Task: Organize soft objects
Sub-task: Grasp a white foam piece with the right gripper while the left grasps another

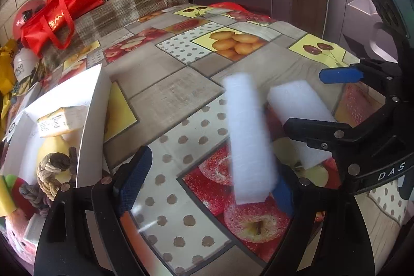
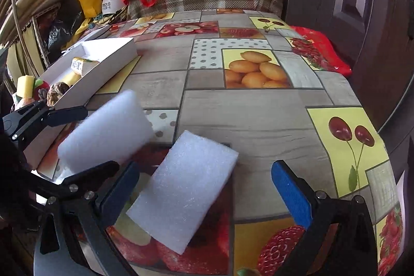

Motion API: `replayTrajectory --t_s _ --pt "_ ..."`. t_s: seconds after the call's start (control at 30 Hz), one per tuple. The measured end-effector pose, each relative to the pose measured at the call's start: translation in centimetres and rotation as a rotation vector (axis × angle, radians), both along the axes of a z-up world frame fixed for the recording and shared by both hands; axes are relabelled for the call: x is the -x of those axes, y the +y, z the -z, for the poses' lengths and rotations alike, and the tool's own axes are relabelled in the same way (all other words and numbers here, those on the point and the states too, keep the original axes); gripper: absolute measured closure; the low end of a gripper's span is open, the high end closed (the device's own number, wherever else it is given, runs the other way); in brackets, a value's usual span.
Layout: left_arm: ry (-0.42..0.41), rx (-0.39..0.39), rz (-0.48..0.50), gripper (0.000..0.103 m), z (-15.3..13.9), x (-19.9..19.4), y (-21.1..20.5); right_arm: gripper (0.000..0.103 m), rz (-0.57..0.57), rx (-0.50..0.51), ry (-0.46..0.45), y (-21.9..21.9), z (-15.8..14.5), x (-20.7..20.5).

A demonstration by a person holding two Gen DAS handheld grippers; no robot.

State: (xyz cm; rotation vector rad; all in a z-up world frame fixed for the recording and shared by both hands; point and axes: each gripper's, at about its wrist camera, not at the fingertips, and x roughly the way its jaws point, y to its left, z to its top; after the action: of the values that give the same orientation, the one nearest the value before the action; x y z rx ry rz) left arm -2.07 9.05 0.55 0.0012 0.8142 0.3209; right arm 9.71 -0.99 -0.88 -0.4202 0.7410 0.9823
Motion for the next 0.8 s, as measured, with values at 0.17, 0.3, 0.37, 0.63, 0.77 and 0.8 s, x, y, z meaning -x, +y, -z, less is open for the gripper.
replayTrajectory --t_s 0.17,0.3,0.37,0.63,0.77,0.8 --pt "-0.003 -0.005 0.000 0.018 0.1 -0.1 -0.2 0.003 0.021 0.031 0.020 -0.8 0.3 -0.6" --pt "-0.014 0.035 -0.004 0.018 0.0 0.6 0.4 0.003 0.060 0.040 0.005 -2.2 0.2 -1.8" --pt "-0.032 0.051 0.011 0.018 -0.2 0.9 0.4 0.003 0.076 0.034 0.011 -2.7 0.2 -2.4" --pt "-0.024 0.022 0.072 0.018 -0.3 -0.8 -1.2 0.005 0.042 0.065 0.005 -1.4 0.6 -0.7" --pt "-0.020 0.050 0.107 0.036 -0.2 -1.4 -1.3 0.007 0.066 0.069 0.036 -1.8 1.0 -1.4" --pt "-0.004 0.058 0.113 0.066 0.0 -1.7 -1.2 0.015 0.059 0.074 0.044 -1.9 1.1 -1.4"
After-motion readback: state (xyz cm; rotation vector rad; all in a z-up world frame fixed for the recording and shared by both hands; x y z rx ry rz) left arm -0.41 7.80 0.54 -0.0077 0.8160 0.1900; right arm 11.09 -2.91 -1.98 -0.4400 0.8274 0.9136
